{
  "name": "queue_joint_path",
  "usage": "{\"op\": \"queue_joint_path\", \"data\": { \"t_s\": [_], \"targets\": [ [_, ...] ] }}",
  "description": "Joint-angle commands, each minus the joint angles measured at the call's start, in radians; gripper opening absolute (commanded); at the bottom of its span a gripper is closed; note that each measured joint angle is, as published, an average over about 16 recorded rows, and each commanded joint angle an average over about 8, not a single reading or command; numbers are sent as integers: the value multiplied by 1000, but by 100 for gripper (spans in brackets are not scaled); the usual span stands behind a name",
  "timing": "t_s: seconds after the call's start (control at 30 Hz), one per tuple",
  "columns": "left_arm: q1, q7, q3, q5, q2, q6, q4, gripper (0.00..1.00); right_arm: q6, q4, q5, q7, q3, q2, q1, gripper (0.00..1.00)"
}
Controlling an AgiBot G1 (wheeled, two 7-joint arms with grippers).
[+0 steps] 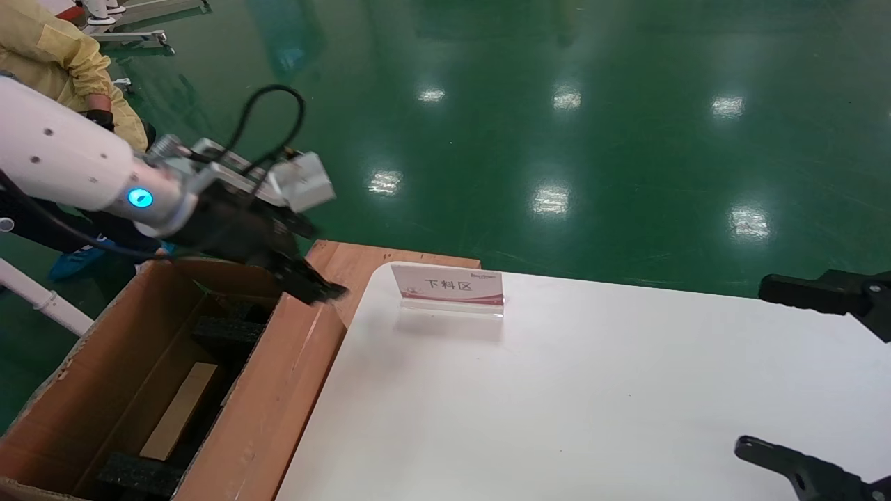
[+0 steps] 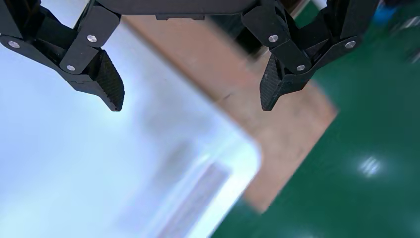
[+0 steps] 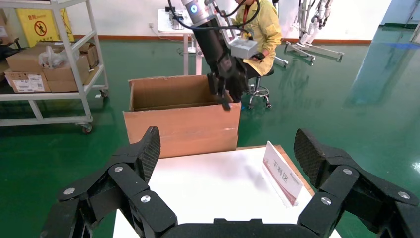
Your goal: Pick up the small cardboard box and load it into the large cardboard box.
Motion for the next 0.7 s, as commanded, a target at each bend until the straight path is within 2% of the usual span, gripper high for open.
{"op": "queue_joint_path", "data": {
  "t_s": [0.03, 0.7],
  "targets": [
    [50, 33, -62, -33, 3, 15, -2, 100, 0, 0, -1, 0, 1, 0, 0, 100],
    [555, 360, -688, -367, 38, 168, -20, 100, -3, 2, -6, 5, 8, -3, -2, 100]
  ]
}}
